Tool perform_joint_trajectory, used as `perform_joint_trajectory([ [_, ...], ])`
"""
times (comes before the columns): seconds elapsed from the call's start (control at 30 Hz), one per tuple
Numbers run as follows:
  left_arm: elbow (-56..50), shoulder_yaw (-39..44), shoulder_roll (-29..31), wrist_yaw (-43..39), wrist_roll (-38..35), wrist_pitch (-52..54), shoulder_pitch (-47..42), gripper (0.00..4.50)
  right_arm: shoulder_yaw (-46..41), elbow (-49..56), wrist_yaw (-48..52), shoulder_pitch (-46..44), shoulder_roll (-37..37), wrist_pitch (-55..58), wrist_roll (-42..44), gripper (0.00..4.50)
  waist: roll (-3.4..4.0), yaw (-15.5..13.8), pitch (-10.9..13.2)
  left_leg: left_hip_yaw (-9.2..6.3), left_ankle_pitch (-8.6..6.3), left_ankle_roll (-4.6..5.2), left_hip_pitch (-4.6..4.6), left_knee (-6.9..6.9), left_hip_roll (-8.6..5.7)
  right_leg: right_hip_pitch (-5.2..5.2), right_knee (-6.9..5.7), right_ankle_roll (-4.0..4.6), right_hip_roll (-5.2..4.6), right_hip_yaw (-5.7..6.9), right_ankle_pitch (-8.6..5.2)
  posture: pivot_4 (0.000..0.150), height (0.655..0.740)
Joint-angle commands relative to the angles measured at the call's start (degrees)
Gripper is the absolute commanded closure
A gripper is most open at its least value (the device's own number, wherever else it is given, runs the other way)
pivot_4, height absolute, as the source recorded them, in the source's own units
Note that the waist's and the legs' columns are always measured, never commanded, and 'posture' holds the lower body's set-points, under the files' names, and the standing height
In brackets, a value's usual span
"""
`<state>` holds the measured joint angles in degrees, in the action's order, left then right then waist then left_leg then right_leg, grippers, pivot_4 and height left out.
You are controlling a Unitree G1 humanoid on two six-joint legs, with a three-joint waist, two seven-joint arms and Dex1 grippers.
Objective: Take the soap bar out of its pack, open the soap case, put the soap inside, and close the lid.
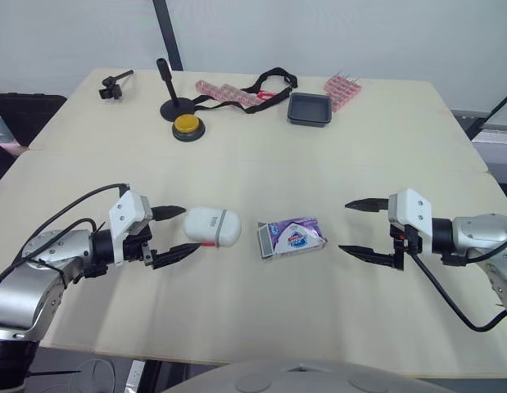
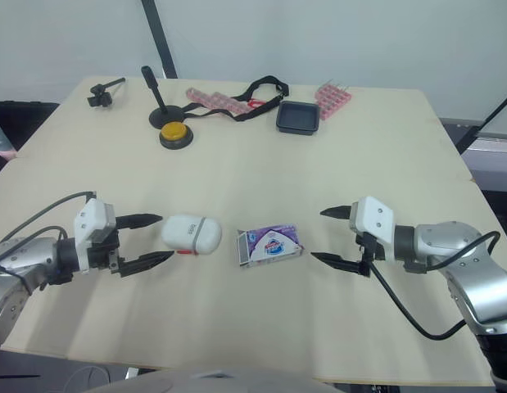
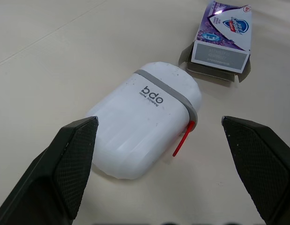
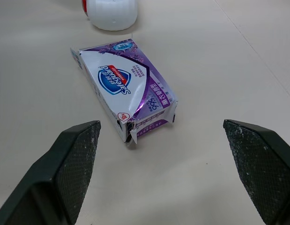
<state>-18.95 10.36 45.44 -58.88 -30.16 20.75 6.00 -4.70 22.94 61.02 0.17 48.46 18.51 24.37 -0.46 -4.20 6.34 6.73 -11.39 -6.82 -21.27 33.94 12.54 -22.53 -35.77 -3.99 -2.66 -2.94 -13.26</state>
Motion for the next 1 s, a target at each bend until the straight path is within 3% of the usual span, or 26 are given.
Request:
perform_joint_trajectory([
  [0.03, -0.5, -0.5, -0.5, -0.6, 0.4, -1.7, -0.8, 0.02, -1.3, 1.1, -0.9, -0.3, 0.4, 0.9, 0.6, 0.0, 0.0, 0.0, 0.0, 0.0, 0.0, 0.0, 0.0, 0.0, 0.0, 0.0, 0.0, 0.0, 0.0, 0.0, 0.0, 0.15, 0.7395],
  [0.4, 2.0, -2.4, -1.4, -2.3, 3.2, -5.0, -1.4, 0.02, 1.5, 5.5, 2.4, -0.5, 2.6, 3.1, 1.2, 0.0, 0.01, 0.0, 0.0, 0.0, 0.0, 0.01, 0.02, 0.03, 0.0, 0.0, -0.04, 0.0, 0.0, -0.01, 0.0, 0.15, 0.7395],
  [0.67, 1.4, -1.9, -3.0, -5.0, 1.7, -7.6, 0.4, 0.02, 14.2, -1.1, 3.4, -13.2, -0.8, 2.2, -5.8, 0.0, 0.0, 0.3, 0.0, 0.02, 0.02, 0.03, 0.1, 0.06, 0.0, -0.04, -0.15, 0.01, 0.01, -0.02, 0.0, 0.15, 0.7395],
  [1.0, 0.6, -2.1, -4.3, -3.8, 2.9, -9.3, 1.4, 0.02, 20.3, -11.4, 7.6, -20.3, -2.7, -5.3, -12.0, 0.0, -0.01, 0.3, 0.0, 0.02, 0.03, 0.03, -0.02, 0.16, 0.0, -0.14, -0.32, 0.01, 0.0, -0.04, -0.01, 0.15, 0.7395],
])
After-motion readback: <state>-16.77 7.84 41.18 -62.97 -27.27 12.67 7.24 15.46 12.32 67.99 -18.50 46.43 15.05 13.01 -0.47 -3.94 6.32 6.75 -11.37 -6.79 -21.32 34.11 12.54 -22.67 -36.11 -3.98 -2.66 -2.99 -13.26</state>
